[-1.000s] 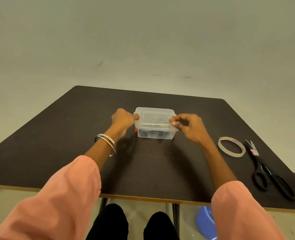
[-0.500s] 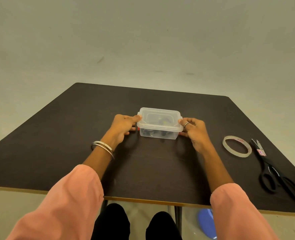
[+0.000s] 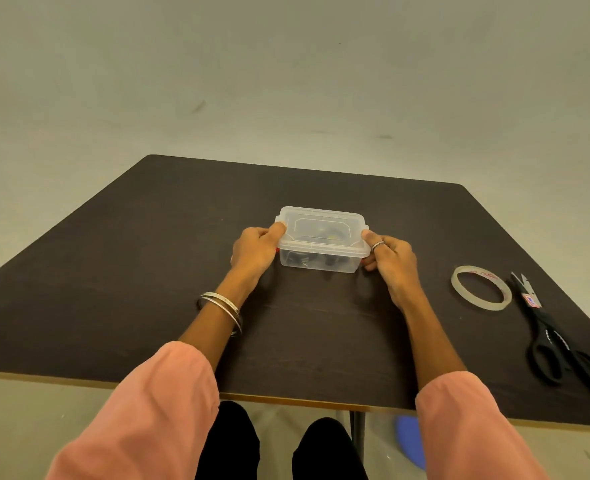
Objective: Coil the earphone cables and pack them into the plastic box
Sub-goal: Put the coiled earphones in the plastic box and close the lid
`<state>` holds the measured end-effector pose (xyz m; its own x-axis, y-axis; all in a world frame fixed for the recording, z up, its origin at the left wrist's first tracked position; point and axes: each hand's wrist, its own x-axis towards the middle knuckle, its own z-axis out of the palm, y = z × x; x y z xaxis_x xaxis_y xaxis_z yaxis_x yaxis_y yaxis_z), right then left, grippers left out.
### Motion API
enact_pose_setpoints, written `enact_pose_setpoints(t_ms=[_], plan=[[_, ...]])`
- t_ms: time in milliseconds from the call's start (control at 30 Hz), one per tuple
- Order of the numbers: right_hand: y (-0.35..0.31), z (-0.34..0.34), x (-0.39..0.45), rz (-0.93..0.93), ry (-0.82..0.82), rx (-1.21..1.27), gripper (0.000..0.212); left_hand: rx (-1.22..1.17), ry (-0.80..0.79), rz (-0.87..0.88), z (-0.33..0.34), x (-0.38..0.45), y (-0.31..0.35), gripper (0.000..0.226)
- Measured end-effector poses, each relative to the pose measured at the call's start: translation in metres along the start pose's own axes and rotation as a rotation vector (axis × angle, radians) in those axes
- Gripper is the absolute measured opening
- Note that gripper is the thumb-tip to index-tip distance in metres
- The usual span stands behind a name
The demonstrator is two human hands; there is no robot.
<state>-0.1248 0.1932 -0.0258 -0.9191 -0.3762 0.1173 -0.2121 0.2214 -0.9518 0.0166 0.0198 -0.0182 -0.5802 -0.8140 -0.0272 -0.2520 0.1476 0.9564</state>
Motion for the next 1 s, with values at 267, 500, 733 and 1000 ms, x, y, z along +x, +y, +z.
enact_pose_setpoints(t_ms=[267,500,733,1000], plan=[[0.005,0.003,0.006,0.031,0.008,0.072,0.053,-0.021,0.161,0.104,0.007,-0.005,-0.004,0.036],[-0.002,0.012,-0.006,-0.075,0.104,0.133,0.02,0.031,0.374,0.242,0.017,-0.012,-0.006,0.034],[-0.007,0.011,-0.013,-0.24,0.141,0.022,0.025,0.042,0.46,0.331,0.017,-0.011,-0.007,0.031],[-0.002,0.007,-0.008,-0.309,0.14,-0.085,0.034,0.062,0.418,0.492,0.012,-0.007,-0.011,0.03]])
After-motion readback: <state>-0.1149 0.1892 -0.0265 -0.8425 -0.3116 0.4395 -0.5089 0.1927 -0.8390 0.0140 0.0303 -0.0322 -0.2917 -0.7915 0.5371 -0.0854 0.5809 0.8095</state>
